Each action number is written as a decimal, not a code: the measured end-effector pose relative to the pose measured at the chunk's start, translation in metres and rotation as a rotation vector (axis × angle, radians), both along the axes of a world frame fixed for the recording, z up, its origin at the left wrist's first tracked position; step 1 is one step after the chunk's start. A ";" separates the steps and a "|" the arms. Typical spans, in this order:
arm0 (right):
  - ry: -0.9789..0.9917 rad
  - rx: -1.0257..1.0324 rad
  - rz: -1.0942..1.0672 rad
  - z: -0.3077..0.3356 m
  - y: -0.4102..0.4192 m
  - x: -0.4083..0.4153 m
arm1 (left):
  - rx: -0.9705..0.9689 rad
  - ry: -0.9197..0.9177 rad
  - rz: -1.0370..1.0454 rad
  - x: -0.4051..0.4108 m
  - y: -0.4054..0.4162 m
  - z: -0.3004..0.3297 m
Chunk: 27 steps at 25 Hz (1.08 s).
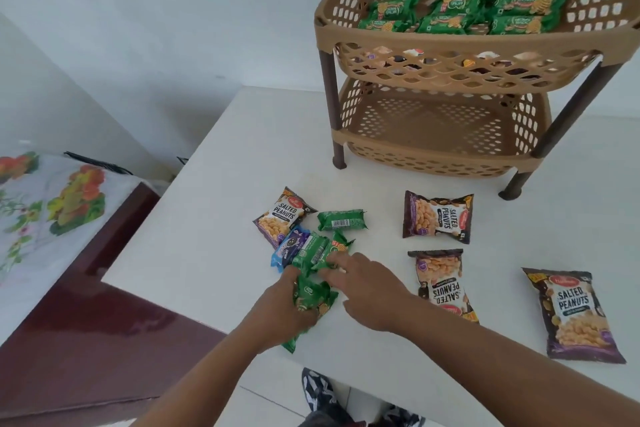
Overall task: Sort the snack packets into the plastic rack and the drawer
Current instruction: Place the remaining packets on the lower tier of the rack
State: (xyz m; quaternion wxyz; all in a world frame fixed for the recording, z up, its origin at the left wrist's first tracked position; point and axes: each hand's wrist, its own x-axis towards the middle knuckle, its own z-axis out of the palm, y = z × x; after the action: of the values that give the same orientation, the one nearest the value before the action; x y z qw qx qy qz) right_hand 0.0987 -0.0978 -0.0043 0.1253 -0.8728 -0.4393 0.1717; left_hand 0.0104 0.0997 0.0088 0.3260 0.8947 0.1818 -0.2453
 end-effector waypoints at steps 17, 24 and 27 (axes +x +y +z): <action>-0.067 0.232 -0.339 0.064 -0.040 0.057 | -0.082 -0.250 -0.026 0.059 0.001 0.106; -0.231 0.116 -0.748 0.092 -0.103 0.172 | 0.375 -0.743 -0.504 0.230 -0.053 0.121; -0.199 0.026 -0.790 0.088 -0.120 0.211 | 0.428 -0.802 -0.592 0.295 -0.070 0.106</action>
State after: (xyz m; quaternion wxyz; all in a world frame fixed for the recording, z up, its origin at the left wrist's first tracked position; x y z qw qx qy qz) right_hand 0.3101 -0.2180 0.0834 0.1495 -0.9851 -0.0824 0.0197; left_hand 0.3051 0.0294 0.1149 0.0972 0.9775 -0.1709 0.0767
